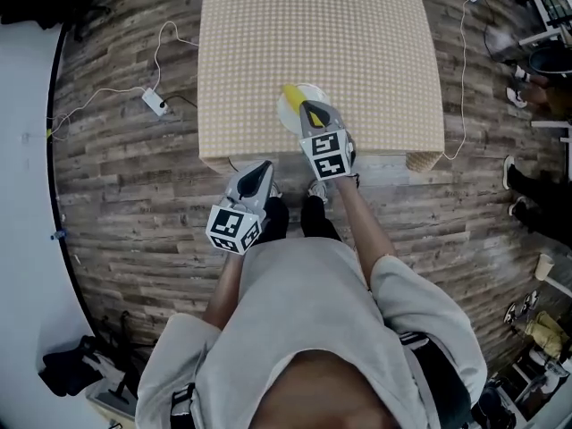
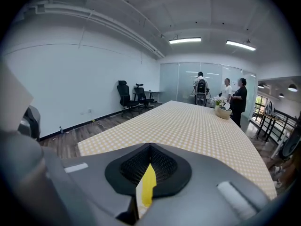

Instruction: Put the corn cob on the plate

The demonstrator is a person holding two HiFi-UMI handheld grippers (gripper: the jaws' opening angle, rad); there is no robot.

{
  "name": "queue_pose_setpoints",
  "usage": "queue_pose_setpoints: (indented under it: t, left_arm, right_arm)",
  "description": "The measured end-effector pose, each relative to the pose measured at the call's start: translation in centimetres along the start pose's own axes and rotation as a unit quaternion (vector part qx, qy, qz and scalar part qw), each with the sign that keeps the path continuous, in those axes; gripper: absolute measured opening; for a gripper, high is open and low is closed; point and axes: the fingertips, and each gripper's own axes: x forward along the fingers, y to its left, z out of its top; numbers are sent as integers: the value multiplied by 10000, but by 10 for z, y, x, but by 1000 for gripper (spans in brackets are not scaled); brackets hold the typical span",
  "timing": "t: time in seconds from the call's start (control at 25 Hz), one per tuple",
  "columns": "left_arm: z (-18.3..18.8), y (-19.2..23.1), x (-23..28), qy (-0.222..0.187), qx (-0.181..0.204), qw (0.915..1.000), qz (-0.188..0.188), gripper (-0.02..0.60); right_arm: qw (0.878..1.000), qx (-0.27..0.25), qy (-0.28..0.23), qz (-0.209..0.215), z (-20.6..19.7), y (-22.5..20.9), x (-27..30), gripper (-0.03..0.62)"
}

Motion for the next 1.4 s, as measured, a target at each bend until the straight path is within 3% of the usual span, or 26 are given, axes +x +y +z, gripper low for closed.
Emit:
queue_pose_setpoints:
  t: [0.32,0.76,1.4]
  left_arm:
    - [48,-10,3,-411,437,9980,-188,8]
    - [83,-20,5,-743,812,9924,-543,8]
    - [88,-14,-24,-810,1082,9843,-1139,8]
  right_arm:
    - [9990,153,-405,-94,34,-8,-34,0]
    - [9935,282,-1076,-240,80,-10,-72,0]
    - [9860,368,-1452,-734,82,45,-134,0]
